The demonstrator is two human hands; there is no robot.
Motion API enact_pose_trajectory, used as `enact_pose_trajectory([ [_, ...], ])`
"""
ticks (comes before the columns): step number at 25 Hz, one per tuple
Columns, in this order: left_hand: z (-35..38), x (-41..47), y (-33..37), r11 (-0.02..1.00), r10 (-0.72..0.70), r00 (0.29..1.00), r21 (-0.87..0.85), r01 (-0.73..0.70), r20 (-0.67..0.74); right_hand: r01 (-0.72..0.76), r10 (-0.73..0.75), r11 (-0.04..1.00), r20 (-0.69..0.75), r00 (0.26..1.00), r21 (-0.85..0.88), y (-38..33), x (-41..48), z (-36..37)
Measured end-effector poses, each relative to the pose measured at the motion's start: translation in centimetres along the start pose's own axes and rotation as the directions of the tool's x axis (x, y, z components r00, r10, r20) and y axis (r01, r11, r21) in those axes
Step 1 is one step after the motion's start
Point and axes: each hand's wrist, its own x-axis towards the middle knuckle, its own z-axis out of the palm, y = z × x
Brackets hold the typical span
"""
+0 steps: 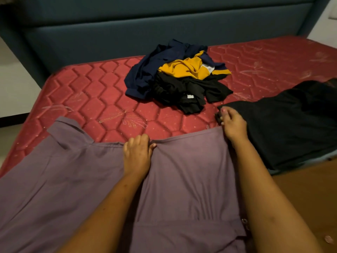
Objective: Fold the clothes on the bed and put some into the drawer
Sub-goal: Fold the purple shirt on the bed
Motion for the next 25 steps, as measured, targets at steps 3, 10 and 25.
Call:
enact_pose_trajectory([
  [3, -0.4, 0.5, -0.7, 0.983, 0.092, 0.988, 0.148, -0.11, 0.127, 0.043, 0.182, 0.931, 0.565, 0.805, -0.361, -0.1, -0.4, -0.9],
  [10, -6.3, 1.8, -2.3, 0.964, 0.228, 0.95, 0.088, -0.251, 0.213, 0.321, -0.236, 0.646, 0.219, 0.947, -0.693, -1.9, -2.8, -2.9],
  [25, -15.2, -13.1, -0.2, 0.862, 0.37, 0.615, -0.01, -0.507, 0.696, -0.145, 0.331, 0.64, 0.101, 0.938, -0.755, -1.9, -18.1, -9.5],
])
